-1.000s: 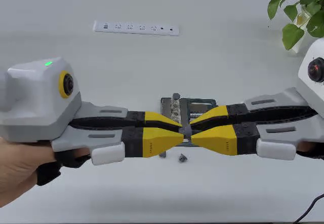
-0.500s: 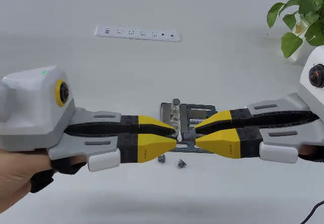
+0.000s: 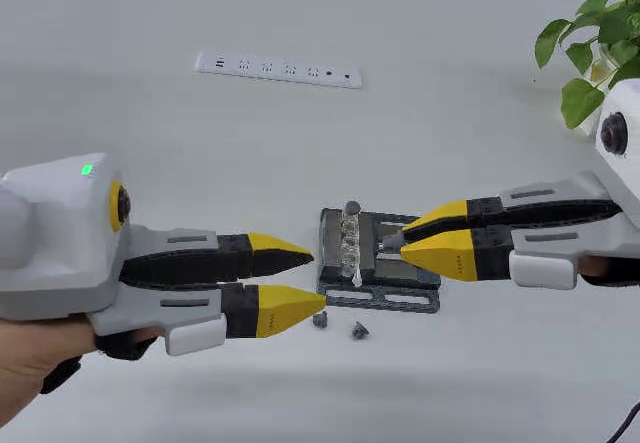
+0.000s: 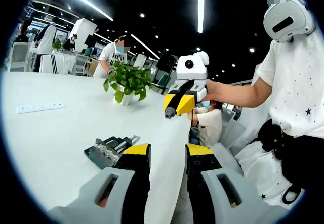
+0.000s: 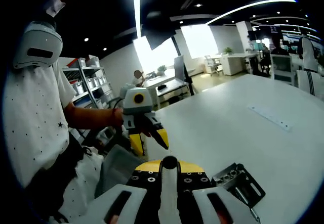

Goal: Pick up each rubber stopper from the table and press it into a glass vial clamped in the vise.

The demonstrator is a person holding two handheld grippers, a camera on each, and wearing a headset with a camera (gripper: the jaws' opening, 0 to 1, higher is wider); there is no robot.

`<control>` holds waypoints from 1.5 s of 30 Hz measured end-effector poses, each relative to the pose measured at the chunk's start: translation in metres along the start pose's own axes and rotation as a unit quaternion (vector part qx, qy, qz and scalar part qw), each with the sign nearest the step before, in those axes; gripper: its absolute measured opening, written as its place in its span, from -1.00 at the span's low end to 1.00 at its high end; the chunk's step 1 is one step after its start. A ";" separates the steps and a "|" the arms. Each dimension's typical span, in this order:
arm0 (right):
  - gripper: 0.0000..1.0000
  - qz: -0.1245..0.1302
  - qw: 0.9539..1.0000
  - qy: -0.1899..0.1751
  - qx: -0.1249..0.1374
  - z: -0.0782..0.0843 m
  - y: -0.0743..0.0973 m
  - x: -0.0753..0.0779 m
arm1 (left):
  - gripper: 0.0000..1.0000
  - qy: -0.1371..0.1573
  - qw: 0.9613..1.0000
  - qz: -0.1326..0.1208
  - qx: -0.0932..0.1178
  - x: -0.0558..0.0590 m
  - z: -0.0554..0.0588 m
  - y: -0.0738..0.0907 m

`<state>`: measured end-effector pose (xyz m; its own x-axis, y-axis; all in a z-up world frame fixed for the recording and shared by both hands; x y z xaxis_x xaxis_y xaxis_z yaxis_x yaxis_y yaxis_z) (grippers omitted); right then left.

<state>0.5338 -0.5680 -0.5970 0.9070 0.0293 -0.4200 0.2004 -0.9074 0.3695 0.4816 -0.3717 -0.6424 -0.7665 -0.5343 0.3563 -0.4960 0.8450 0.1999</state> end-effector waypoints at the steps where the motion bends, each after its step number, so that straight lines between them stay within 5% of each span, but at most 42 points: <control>1: -0.90 0.003 1.000 -0.001 -0.006 0.000 0.000 0.003 | -0.48 -0.002 1.000 -0.005 -0.003 -0.001 0.001 0.000; 14: -0.90 0.029 0.996 -0.005 -0.079 -0.007 -0.013 0.042 | -0.05 -0.047 0.996 -0.061 -0.042 -0.016 0.020 -0.006; 27: -0.90 0.048 0.984 0.000 -0.171 -0.006 -0.028 0.081 | 0.31 -0.085 0.989 -0.098 -0.073 -0.030 0.038 -0.011; 32: -0.90 0.059 0.973 0.019 -0.224 -0.003 -0.035 0.097 | 0.36 -0.096 0.986 -0.102 -0.087 -0.032 0.043 -0.014; 35: -0.90 0.063 0.962 0.040 -0.264 0.000 -0.040 0.106 | 0.39 -0.105 0.985 -0.103 -0.093 -0.033 0.046 -0.016; 39: -0.90 0.064 0.955 0.048 -0.287 0.003 -0.048 0.114 | 0.45 -0.109 0.984 -0.105 -0.096 -0.036 0.050 -0.016; 45: -0.90 0.066 0.938 0.062 -0.336 0.011 -0.056 0.129 | 0.57 -0.110 0.983 -0.115 -0.089 -0.040 0.053 -0.015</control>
<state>0.6354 -0.5179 -0.6814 0.9683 0.0218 -0.2489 0.2329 -0.4395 0.8675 0.4987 -0.3644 -0.7079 -0.7223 -0.6868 0.0815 -0.6017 0.6821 0.4156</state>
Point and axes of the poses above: the centre of the closed fingertips' face, and the gripper's own axes: y roughly backward along the fingers, x roughly to its right, z roughly out of its underside, the point moved 8 cm from there along y, roughly backward along the fingers, and after that the axes turned 12 degrees about -z, right-handed, at the moved point
